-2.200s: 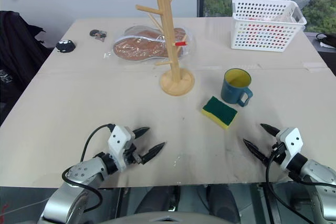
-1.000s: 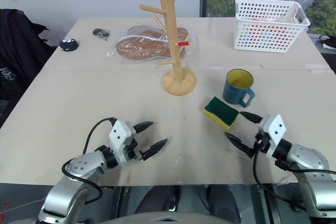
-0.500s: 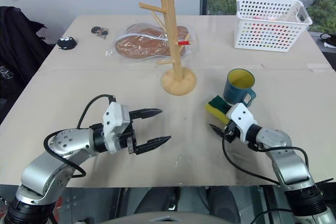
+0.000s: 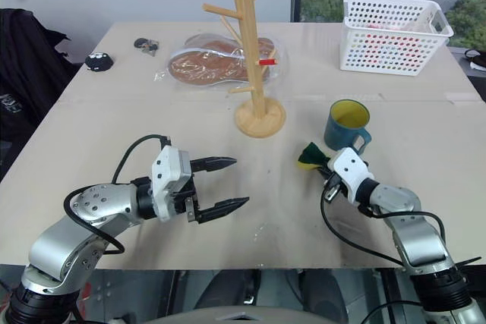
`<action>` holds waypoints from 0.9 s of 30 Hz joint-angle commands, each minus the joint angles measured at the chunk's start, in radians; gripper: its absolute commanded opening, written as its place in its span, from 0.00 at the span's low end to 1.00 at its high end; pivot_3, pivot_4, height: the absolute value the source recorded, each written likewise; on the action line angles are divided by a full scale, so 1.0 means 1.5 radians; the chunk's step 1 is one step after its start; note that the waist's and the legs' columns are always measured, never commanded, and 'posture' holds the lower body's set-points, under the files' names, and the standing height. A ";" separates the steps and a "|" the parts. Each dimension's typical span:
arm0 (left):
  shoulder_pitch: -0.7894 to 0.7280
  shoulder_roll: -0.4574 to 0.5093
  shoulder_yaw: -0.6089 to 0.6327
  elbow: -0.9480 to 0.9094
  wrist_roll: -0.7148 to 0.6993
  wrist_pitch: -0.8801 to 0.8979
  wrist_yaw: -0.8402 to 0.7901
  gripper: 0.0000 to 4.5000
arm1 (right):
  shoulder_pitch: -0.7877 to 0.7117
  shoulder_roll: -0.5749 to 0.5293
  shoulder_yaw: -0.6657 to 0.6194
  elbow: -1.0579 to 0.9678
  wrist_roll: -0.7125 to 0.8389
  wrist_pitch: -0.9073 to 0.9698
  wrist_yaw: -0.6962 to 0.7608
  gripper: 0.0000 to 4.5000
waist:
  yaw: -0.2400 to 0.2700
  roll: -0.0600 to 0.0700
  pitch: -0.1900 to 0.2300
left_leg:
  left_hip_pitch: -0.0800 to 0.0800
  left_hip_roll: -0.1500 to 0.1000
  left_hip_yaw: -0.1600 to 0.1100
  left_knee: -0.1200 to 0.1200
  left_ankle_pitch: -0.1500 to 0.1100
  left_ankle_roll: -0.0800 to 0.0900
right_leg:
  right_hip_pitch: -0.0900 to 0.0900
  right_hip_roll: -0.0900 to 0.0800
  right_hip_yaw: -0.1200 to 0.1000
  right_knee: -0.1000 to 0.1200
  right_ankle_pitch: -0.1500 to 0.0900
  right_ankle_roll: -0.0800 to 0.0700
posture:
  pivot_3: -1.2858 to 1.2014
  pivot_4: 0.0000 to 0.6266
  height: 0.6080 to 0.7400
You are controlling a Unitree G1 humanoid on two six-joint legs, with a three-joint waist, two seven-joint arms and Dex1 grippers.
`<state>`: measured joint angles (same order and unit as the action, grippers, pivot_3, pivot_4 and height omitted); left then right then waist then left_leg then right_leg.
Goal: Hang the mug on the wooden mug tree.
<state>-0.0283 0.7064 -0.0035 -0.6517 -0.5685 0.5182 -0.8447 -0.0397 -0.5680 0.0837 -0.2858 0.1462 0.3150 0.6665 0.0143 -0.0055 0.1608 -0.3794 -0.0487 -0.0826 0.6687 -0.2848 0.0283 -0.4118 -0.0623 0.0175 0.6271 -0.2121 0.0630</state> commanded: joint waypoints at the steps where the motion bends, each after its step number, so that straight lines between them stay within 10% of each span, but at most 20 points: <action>1: -0.030 0.000 -0.004 -0.021 -0.021 -0.003 -0.011 0.97 | 0.046 -0.046 -0.052 -0.071 0.054 0.023 0.051 0.01 | 0.001 0.000 0.000 | 0.000 0.000 0.000 0.000 0.000 0.000 | 0.000 0.000 0.000 0.000 0.000 0.000 | 0.52 0.24 1.00; 10: -0.168 -0.063 -0.108 0.029 -0.009 0.005 -0.026 0.97 | 0.233 -0.157 -0.313 -0.091 0.115 0.067 0.098 0.01 | 0.001 0.000 0.000 | 0.000 -0.001 0.000 0.000 -0.001 0.003 | 0.000 0.000 0.000 0.000 0.000 0.000 | 0.52 0.24 1.00; 18: -0.298 -0.171 -0.208 0.125 0.071 -0.004 -0.001 0.97 | 0.158 -0.165 -0.368 0.172 0.016 -0.039 -0.012 0.01 | -0.004 -0.001 0.000 | 0.001 0.000 0.002 0.002 -0.001 0.003 | 0.002 0.001 0.002 0.001 0.001 0.000 | 0.52 0.24 1.00; 27: -0.308 -0.170 -0.204 0.148 0.084 -0.011 -0.024 0.97 | 0.135 -0.147 -0.412 0.170 0.038 -0.068 -0.039 0.95 | -0.002 0.000 0.000 | 0.001 0.000 0.003 0.001 0.000 0.001 | 0.001 0.001 0.003 0.000 0.001 0.000 | 0.52 0.24 1.00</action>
<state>-0.4760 0.4496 -0.3238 -0.4179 -0.4439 0.5177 -0.8716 0.1551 -0.7869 -0.4776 0.0311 0.1739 0.2110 0.6169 0.0120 -0.0052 0.1604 -0.3785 -0.0483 -0.0780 0.6706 -0.2843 0.0292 -0.4106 -0.0604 0.0220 0.6275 -0.2106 0.0633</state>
